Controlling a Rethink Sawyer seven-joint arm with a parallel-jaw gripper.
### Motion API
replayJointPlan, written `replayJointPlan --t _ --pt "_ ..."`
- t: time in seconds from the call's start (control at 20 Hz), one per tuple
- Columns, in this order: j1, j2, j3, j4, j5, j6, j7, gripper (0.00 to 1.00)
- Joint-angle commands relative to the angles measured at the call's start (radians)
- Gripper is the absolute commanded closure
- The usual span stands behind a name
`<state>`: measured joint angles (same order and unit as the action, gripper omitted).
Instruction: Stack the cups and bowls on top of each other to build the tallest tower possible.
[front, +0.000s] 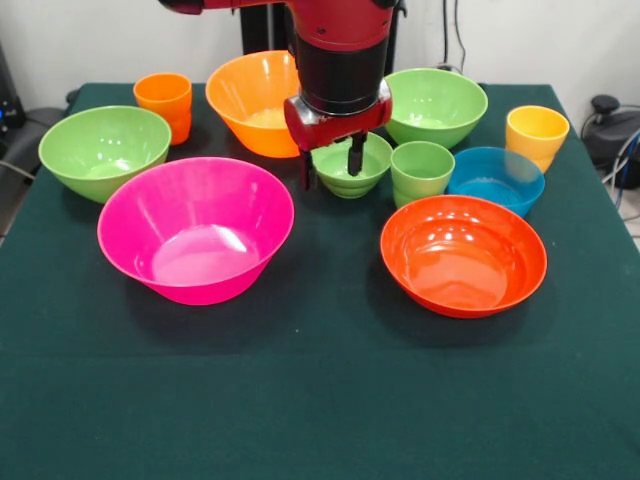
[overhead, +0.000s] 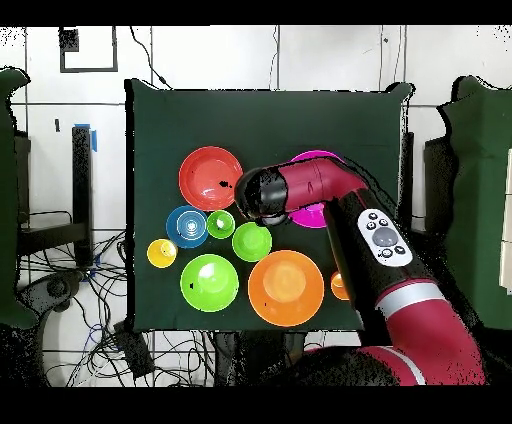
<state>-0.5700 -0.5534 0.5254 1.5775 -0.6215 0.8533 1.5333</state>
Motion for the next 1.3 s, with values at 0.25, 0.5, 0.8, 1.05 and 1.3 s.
replayJointPlan --t 0.25,0.5,0.8,1.05,1.3 --pt "-0.004 0.076 0.071 -0.167 -0.087 0.154 -0.391 0.00" --pt "-0.007 0.090 0.076 -0.187 -0.091 0.164 -0.399 0.00" --pt "-0.009 0.097 0.073 -0.190 -0.099 0.145 -0.398 0.00" --pt "-0.009 0.108 0.065 -0.199 -0.092 0.153 -0.398 0.00" --pt "-0.017 0.100 0.063 -0.180 -0.106 0.114 -0.393 0.00"
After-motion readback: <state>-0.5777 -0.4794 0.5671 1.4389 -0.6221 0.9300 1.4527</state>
